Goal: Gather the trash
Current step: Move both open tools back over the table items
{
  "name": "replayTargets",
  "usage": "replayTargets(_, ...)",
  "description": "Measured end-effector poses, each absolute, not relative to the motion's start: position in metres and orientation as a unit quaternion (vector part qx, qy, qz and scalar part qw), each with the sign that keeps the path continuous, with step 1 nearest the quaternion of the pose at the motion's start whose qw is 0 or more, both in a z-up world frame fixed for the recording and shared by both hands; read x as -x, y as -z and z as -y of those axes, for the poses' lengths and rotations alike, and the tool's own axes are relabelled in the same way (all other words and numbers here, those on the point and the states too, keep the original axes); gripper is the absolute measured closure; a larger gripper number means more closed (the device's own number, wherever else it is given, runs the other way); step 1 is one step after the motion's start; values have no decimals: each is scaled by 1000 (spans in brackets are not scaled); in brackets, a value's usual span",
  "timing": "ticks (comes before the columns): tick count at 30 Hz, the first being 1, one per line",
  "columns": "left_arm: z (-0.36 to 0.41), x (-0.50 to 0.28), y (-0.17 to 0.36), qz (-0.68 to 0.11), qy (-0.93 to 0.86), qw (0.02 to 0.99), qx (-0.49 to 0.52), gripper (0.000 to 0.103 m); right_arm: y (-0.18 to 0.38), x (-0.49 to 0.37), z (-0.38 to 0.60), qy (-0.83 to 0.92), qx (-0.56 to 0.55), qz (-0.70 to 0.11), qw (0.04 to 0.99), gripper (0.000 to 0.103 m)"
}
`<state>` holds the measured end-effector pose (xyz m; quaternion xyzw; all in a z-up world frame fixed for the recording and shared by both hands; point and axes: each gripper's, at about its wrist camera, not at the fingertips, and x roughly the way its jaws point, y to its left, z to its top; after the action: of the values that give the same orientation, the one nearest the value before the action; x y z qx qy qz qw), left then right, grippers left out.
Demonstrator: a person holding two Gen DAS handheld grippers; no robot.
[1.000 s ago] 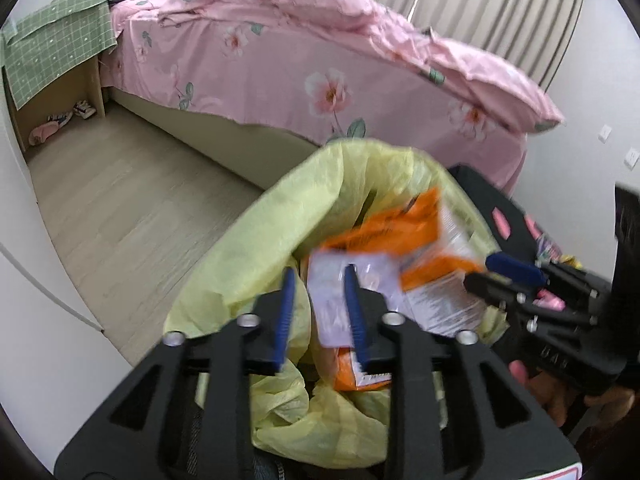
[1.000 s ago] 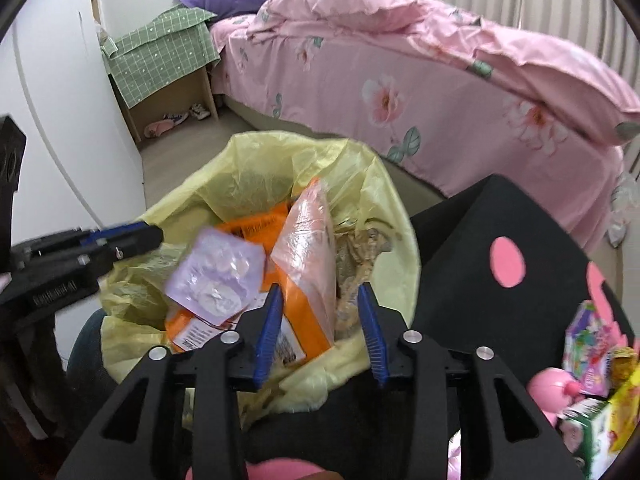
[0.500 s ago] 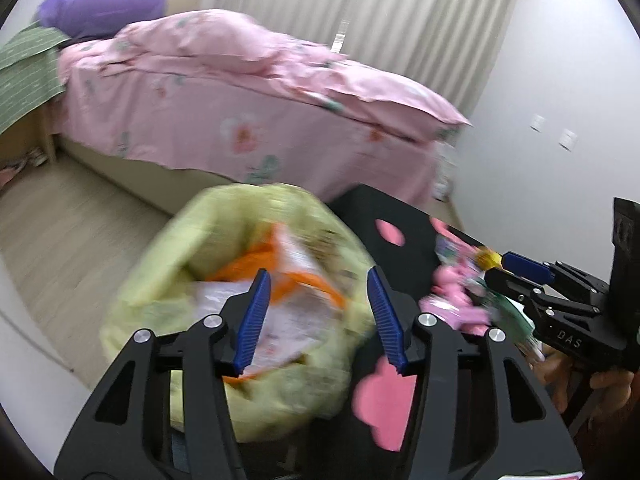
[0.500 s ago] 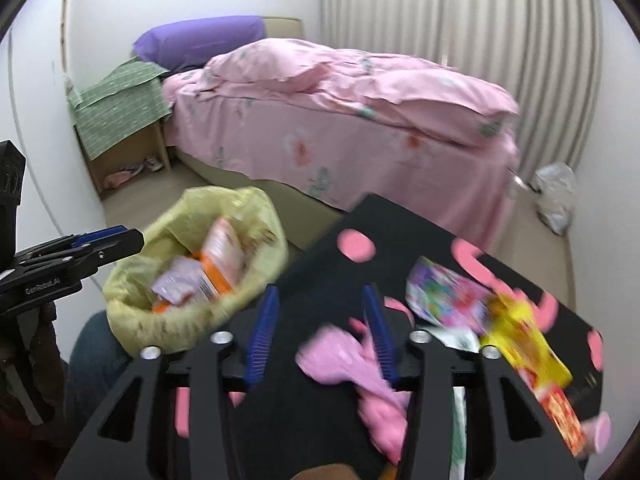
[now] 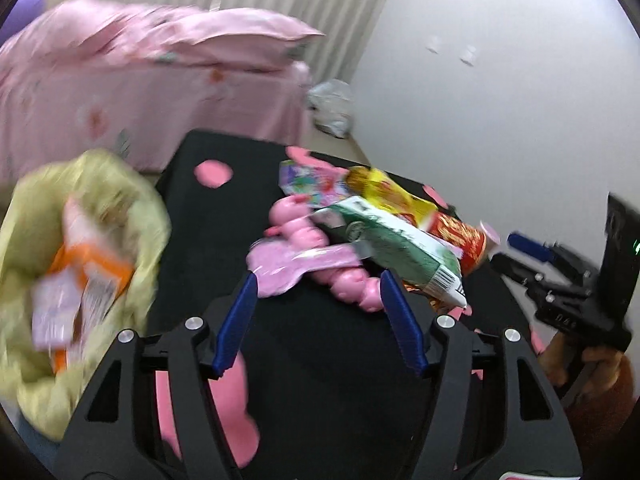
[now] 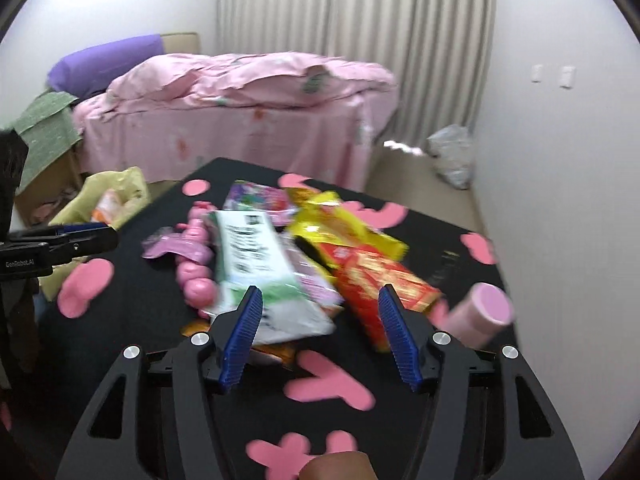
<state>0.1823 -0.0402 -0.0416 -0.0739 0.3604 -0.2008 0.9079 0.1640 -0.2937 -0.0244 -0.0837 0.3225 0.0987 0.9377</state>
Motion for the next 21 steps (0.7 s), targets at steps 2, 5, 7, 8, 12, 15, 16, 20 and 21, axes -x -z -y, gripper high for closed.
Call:
replayTargets(2,50,-196,41,-359,203,910,41,42,25,-159,304,-101,66,-322,939,46)
replayTargets(5,51,-229,49,-375,185,908,30,43,29,-154,309,-101,52,-326,938,46)
replayTargets(7,50,-248,59,-395,184,899,32,43,35,-152,312,-97,48,-332,937,46)
replayTargets(8,49,-256,65,-405,182,895,31,43,39,-150,314,-100,44,-336,935,46)
replayTargets(12,41,-254,75,-429,195,880,56,43,51,-145,319,-94,35,-353,930,46)
replayTargets(15,42,-232,75,-437,220,869,68,43,56,-146,321,-96,29,-361,927,46)
replayTargets(16,44,-223,76,-441,224,867,63,43,57,-147,321,-97,26,-362,927,46)
replayTargets(20,57,-186,78,-450,269,850,33,42,54,-147,311,-109,27,-354,929,46)
replayTargets(21,59,-178,75,-442,279,852,21,42,53,-147,309,-112,29,-353,929,46)
